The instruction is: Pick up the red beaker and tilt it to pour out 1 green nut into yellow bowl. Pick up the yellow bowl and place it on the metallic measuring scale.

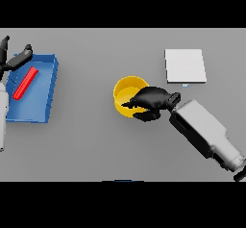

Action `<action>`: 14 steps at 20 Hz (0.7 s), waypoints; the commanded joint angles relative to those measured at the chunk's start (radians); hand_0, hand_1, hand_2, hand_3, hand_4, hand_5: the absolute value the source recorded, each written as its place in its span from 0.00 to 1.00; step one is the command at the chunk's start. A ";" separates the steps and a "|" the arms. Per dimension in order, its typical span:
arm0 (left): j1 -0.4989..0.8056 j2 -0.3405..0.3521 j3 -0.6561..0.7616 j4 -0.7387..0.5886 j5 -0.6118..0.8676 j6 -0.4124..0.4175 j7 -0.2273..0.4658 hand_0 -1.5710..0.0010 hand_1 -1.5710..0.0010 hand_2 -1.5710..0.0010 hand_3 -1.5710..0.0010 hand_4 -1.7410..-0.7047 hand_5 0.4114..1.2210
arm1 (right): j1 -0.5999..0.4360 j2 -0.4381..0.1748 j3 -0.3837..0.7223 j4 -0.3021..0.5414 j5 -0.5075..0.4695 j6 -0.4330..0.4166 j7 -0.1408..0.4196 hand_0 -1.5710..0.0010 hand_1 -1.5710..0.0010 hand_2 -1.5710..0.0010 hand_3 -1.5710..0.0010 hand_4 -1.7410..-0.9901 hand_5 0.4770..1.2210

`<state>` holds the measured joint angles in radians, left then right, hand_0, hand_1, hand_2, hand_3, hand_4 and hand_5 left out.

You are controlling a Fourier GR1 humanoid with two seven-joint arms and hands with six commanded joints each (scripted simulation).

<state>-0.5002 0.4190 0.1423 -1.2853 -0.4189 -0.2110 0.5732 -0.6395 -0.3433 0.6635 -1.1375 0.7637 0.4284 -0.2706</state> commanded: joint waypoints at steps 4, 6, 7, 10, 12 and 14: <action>0.000 0.005 0.004 0.012 0.003 -0.002 -0.016 1.00 1.00 1.00 1.00 0.91 0.40 | -0.004 -0.009 -0.006 -0.013 -0.015 0.027 0.008 0.21 0.25 0.26 0.33 0.16 0.92; -0.005 0.001 0.000 0.015 0.003 -0.004 -0.016 1.00 1.00 1.00 1.00 0.92 0.40 | 0.000 -0.021 -0.004 -0.025 -0.014 0.024 -0.006 0.13 0.16 0.16 0.29 0.11 0.95; 0.000 -0.001 0.000 0.010 0.004 -0.002 -0.022 1.00 1.00 1.00 1.00 0.92 0.39 | 0.007 -0.026 -0.007 -0.039 -0.016 0.032 0.012 0.11 0.13 0.13 0.28 0.09 0.96; 0.010 0.000 0.001 0.004 0.005 0.000 -0.026 1.00 1.00 1.00 1.00 0.92 0.39 | -0.003 -0.043 -0.025 -0.085 -0.030 0.059 0.060 0.05 0.07 0.07 0.20 0.06 0.98; 0.010 0.004 0.003 0.006 0.001 0.005 -0.027 1.00 1.00 1.00 1.00 0.92 0.39 | -0.001 -0.056 -0.041 -0.122 -0.057 0.086 0.078 0.03 0.04 0.04 0.14 0.04 0.99; -0.007 0.009 0.007 0.014 0.003 0.002 -0.024 1.00 1.00 1.00 1.00 0.92 0.39 | -0.002 -0.072 -0.060 -0.161 -0.077 0.108 0.100 0.02 0.03 0.03 0.14 0.03 0.99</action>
<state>-0.5074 0.4276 0.1488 -1.2710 -0.4164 -0.2086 0.5492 -0.6414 -0.4156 0.6037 -1.2986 0.6864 0.5361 -0.1713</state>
